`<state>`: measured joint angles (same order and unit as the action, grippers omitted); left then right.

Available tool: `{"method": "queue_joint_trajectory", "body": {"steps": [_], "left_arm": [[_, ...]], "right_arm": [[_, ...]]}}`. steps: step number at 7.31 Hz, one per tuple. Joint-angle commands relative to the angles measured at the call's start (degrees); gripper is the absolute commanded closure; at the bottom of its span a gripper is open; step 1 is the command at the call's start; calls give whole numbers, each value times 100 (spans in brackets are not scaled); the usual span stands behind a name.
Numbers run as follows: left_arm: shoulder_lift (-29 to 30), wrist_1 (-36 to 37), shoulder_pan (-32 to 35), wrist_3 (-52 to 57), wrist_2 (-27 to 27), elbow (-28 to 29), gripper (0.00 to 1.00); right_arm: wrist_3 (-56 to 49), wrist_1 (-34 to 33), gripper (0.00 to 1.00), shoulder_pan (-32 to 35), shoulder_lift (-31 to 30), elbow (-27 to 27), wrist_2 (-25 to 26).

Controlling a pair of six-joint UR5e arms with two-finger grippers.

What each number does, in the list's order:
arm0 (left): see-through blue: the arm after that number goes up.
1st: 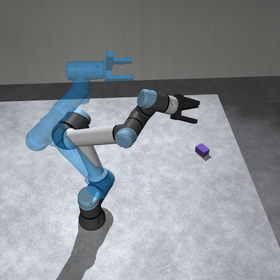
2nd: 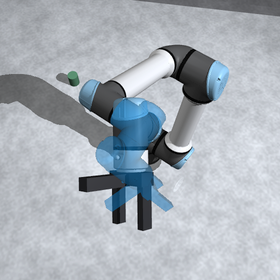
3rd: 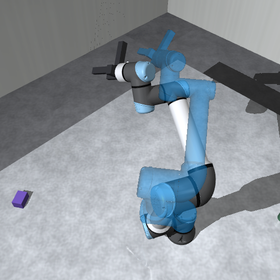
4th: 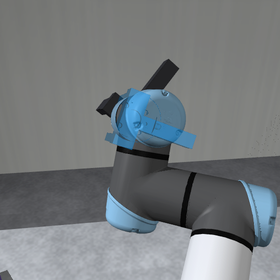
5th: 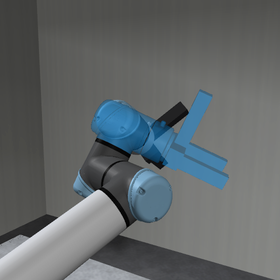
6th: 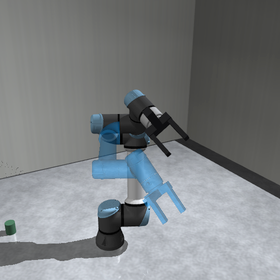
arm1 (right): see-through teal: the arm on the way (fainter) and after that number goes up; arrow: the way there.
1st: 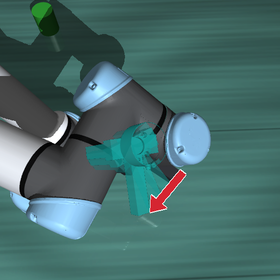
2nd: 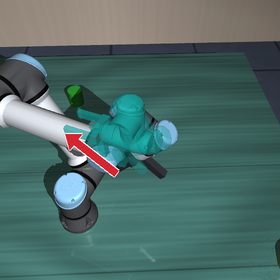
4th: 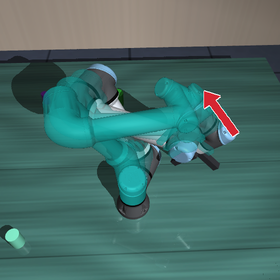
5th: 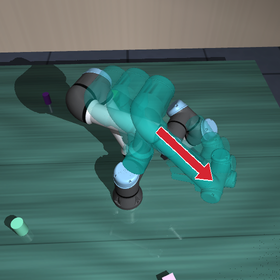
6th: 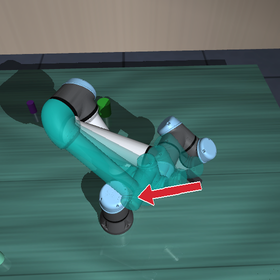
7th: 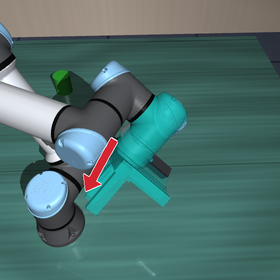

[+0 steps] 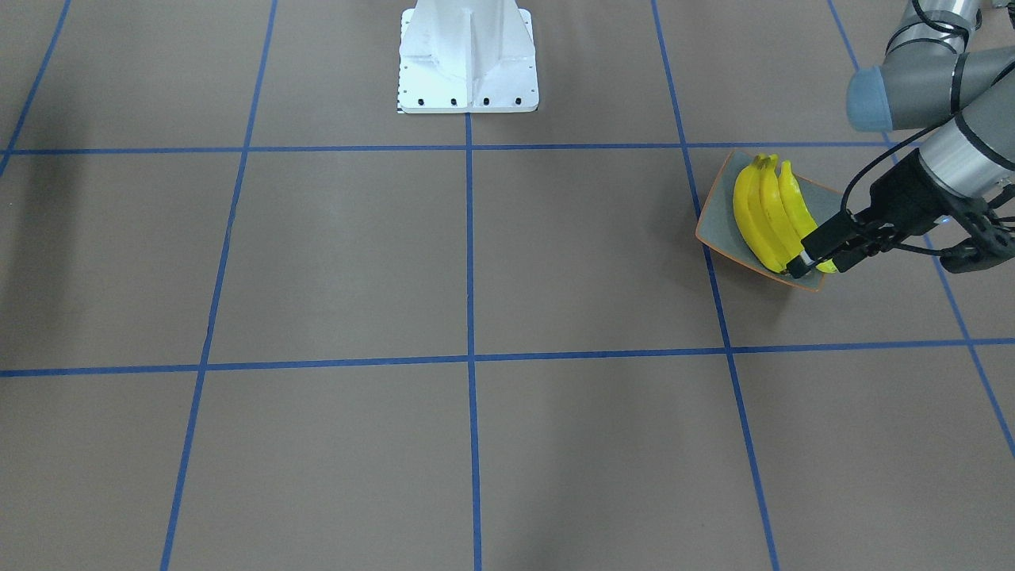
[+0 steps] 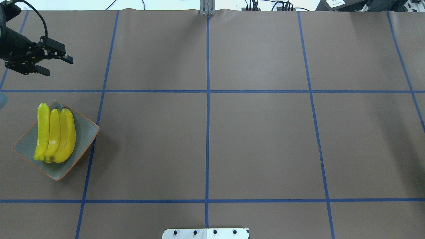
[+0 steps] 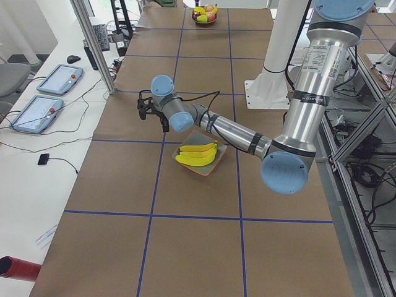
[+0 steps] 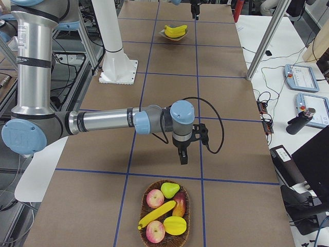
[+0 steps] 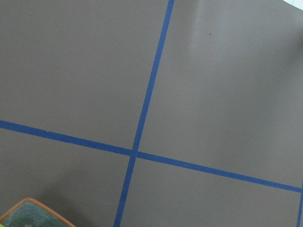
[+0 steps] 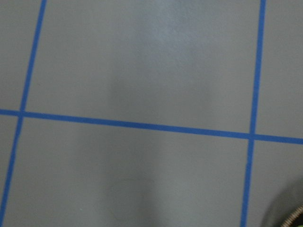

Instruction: Transfer all bananas from basket to plate

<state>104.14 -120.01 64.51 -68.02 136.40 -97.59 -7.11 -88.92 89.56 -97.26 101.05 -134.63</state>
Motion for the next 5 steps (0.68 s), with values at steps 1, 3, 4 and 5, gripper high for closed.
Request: {"method": "queue_joint_trajectory", "body": {"steps": [1,3,4,5], "left_arm": [[116,4,-61,0,-61,108,0],[194,4,-244,-35,-305,117,0],[238,4,-333,-44,-385,126,0],[256,4,-342,-44,-395,135,0]], "right_arm": [[-1585,32,0,726,-92,-925,-38],[-2344,41,0,1000,-126,-1325,-3],[-2400,24,0,1019,-188,-1560,32],[-2409,24,0,1019,-188,-1884,42]]}}
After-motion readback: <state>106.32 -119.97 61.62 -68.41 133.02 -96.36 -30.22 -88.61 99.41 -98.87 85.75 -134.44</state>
